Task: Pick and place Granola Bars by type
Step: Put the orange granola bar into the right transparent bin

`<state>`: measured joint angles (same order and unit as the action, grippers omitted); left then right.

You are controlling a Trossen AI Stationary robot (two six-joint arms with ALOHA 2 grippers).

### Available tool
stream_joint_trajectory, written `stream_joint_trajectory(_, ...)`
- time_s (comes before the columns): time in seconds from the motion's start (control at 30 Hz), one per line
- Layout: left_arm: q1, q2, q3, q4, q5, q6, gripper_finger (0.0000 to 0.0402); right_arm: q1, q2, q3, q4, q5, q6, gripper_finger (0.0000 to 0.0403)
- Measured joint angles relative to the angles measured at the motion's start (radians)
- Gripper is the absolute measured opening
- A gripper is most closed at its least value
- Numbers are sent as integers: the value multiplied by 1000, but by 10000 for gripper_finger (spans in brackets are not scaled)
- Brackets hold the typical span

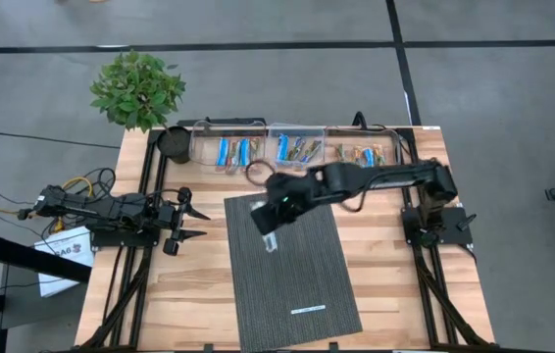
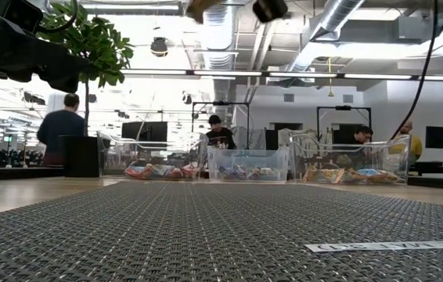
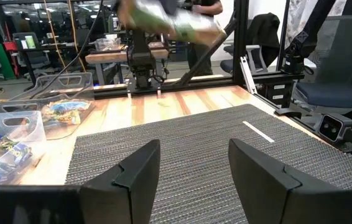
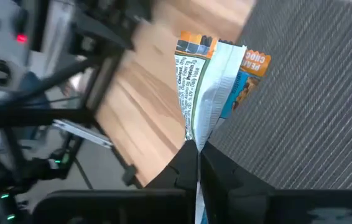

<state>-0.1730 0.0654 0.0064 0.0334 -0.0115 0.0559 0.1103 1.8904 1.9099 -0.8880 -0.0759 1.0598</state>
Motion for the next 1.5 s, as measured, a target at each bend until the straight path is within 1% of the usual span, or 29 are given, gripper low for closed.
stream_joint_trajectory(0.2,0,0,0,0,0,0,184,-26,-77,0,-28,22,-41,0)
stream_joint_trajectory(0.43,0,0,0,0,0,0,184,-29,-82,1,-99,29,-76,0)
stream_joint_trajectory(0.63,0,0,0,0,0,0,184,-37,-92,0,-218,48,-126,0)
stream_joint_trajectory(0.83,0,0,0,0,0,0,184,-60,-138,-1,-357,89,-194,0)
stream_joint_trajectory(0.93,0,0,0,0,0,0,184,-72,-174,-7,-398,125,-221,0)
stream_joint_trajectory(1.03,0,0,0,0,0,0,184,-84,-228,-57,-409,138,-233,0)
stream_joint_trajectory(1.13,0,0,0,0,0,0,184,-95,-298,-143,-413,153,-247,0)
stream_joint_trajectory(1.4,0,0,0,0,0,0,184,-126,-525,-439,-369,156,-248,0)
stream_joint_trajectory(1.5,0,0,0,0,0,0,184,-133,-612,-548,-344,154,-224,0)
